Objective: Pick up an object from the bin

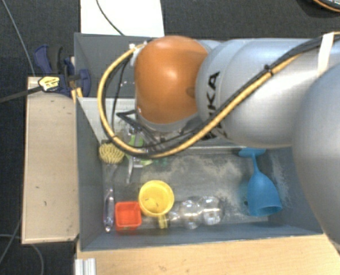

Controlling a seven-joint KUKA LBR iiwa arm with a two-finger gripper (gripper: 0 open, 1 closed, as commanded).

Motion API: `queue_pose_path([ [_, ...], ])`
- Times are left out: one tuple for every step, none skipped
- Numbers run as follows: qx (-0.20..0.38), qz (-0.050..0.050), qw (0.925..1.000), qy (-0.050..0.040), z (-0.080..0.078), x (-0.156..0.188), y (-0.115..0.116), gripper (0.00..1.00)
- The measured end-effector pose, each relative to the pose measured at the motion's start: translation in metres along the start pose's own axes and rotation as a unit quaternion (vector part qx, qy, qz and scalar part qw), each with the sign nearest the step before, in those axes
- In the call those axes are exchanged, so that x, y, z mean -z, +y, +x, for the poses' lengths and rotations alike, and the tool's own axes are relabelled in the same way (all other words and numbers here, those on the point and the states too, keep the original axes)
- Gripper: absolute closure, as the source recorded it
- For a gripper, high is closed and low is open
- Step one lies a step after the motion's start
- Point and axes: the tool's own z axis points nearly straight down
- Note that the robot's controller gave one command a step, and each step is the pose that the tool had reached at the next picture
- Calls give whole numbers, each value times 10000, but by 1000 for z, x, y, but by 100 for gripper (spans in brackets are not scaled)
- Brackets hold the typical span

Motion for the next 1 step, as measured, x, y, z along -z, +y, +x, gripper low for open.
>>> queue_pose_path([
  [-2,0,10000,0,0,0,0,0],
])
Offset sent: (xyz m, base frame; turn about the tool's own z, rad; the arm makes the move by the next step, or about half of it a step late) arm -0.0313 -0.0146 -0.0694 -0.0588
